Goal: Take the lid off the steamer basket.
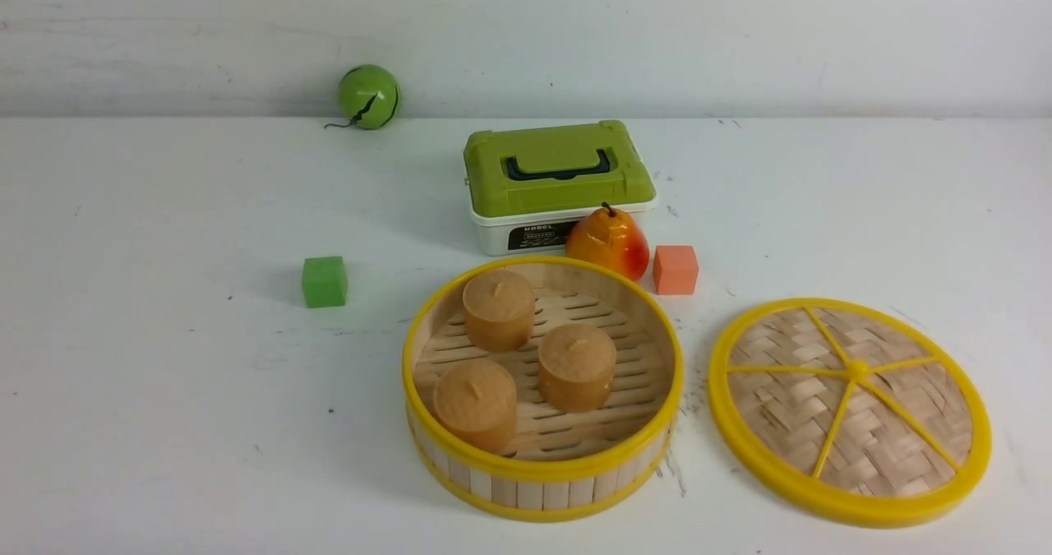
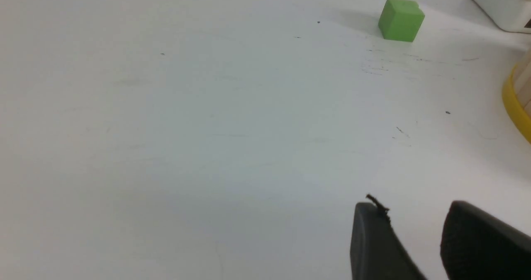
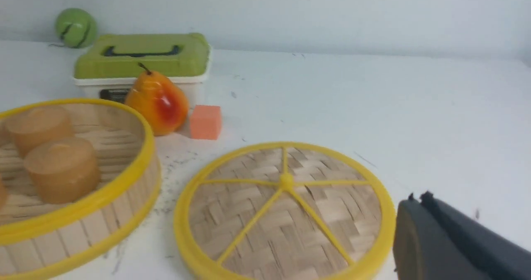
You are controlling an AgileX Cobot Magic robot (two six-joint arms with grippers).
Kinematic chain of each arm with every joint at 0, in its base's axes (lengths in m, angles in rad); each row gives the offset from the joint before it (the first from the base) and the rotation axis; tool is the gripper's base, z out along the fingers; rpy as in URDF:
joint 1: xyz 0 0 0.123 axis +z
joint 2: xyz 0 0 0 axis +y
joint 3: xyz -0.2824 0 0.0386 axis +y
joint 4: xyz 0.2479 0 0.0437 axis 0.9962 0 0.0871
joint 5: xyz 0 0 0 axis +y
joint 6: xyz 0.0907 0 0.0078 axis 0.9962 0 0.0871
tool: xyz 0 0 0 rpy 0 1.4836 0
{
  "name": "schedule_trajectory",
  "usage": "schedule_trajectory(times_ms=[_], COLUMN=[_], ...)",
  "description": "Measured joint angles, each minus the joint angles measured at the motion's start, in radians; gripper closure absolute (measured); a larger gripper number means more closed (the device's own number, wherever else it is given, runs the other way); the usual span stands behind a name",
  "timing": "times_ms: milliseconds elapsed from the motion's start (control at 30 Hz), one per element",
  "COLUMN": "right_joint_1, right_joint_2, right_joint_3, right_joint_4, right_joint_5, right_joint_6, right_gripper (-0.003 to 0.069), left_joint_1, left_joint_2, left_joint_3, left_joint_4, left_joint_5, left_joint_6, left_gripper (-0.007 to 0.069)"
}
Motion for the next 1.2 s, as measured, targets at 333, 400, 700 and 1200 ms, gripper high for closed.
schedule_trajectory(times_ms=[333,400,700,1200], right_joint_1=[-0.053,-0.053,-0.053,-0.056], right_joint_2=[-0.114,-0.114,-0.114,-0.114], right_joint_3=[0.136,0.133,0.131,0.131], right_joint_4=[-0.071,-0.071,-0.058,-0.005], right_joint_5=[0.101,0.116,0.124,0.123], right_joint_6=[0.086,0.086,0.087,0.089], right_gripper=[0.0676,0.0676,0.0673,0.0664], left_joint_1=[0.0,0.0,0.0,0.0], left_joint_2=[0.0,0.0,0.0,0.0], left_joint_3=[0.0,0.0,0.0,0.0], left_joint_4=[0.0,0.0,0.0,0.0], left_joint_5=[0.0,0.0,0.0,0.0], left_joint_6=[0.0,0.0,0.0,0.0], left_gripper=[0.0386,0.0386,0.0386,0.0386])
